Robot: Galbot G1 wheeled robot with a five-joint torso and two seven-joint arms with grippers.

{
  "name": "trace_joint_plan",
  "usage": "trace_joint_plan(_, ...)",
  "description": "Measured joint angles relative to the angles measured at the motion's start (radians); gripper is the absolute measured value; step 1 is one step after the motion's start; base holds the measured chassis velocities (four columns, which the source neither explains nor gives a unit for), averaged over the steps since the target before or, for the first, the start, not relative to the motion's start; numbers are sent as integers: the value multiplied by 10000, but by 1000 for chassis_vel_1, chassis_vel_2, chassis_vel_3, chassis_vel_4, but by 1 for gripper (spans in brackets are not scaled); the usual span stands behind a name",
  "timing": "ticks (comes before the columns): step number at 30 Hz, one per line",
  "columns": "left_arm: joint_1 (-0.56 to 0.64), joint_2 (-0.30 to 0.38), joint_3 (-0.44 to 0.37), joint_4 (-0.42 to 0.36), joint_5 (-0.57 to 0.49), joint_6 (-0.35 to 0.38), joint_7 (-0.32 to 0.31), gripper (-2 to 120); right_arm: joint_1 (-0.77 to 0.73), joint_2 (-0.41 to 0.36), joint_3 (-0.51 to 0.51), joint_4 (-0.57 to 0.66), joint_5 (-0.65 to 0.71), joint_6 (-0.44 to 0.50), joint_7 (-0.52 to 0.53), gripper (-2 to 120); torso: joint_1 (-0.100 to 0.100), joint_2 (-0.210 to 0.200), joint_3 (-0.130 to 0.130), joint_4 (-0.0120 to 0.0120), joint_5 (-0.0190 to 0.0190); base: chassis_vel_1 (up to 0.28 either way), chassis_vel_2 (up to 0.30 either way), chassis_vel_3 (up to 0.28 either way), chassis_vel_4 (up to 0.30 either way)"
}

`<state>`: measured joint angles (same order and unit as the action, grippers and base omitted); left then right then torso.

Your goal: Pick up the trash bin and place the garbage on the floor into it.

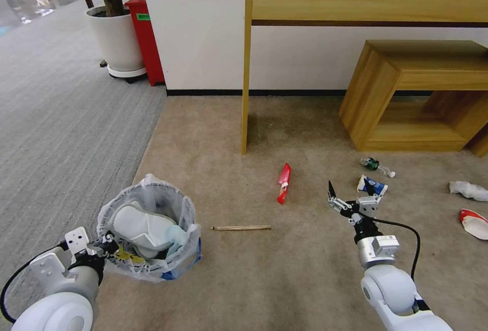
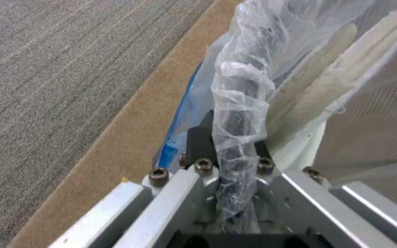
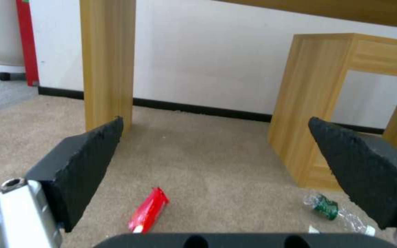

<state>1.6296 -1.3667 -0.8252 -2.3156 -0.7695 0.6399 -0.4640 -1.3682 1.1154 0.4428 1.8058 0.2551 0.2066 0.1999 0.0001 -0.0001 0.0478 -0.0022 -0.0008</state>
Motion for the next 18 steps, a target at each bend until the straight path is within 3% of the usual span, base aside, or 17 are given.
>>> trace_joint_plan(18, 25, -33, -4, -44, 35, -5, 0, 0, 14, 5, -23, -68, -63, 51, -52, 100, 0, 0, 0, 0, 0, -48, 52, 48, -51)
